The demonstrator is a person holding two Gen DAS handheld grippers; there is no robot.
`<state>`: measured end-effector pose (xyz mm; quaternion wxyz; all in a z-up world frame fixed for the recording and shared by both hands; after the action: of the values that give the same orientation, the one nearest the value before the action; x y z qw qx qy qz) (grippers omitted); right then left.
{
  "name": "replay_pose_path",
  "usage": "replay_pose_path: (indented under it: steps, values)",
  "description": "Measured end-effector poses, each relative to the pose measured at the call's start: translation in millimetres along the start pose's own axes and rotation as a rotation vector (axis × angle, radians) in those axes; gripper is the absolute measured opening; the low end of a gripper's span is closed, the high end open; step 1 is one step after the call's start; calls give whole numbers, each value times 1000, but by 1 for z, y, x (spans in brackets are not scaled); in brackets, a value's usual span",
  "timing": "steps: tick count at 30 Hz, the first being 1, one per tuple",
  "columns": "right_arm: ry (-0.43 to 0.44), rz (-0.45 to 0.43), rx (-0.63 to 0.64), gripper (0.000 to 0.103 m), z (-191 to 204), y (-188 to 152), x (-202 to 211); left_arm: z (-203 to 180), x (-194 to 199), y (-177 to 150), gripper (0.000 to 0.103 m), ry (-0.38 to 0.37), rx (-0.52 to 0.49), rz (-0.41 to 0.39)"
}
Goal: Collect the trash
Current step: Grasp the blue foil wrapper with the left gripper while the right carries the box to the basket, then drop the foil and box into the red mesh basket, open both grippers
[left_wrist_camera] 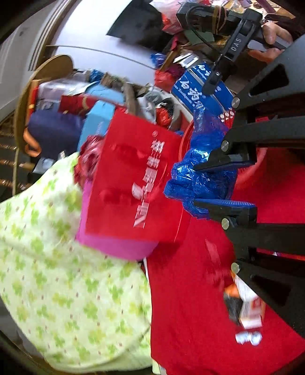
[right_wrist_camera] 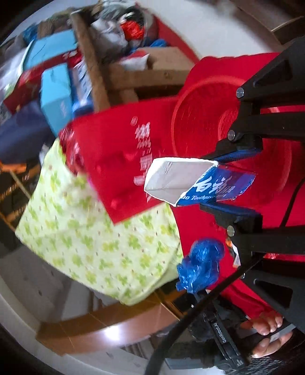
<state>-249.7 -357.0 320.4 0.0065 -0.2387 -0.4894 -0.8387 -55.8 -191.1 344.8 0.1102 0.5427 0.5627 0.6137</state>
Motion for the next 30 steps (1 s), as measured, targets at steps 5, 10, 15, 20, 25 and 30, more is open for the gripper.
replay_pose_path:
  steps: [5, 10, 15, 20, 25, 30]
  values:
    - [8, 52, -77, 54, -30, -12, -8, -22, -54, -11, 48, 14, -14, 92]
    - [31, 16, -113, 77, -35, -15, -5, -17, -55, -28, 63, 55, -27, 101]
    - [58, -36, -67, 77, -13, -13, 5, 13, -16, -35, 63, 119, -11, 39]
    - [131, -62, 38, 77, 34, -17, 13, 68, 43, -56, 66, 241, 50, -16]
    - [217, -38, 145, 77, 90, -28, 6, 141, 103, -94, 67, 460, 132, -41]
    - [266, 47, 233, 77, 140, -56, -20, 194, 139, -138, 68, 619, 198, -25]
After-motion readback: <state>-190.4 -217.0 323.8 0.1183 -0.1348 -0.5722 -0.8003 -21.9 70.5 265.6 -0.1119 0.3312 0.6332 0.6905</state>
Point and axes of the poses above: each gripper's, at about its wrist camera, not at the fingertips, and x roughly against the way its jaws point, z to its left, y to its top, the point moved 2 cm from there along -x, roughly the way its jaws point, and after that the axes turned 4 degrees about x, right-handed, at the moved point
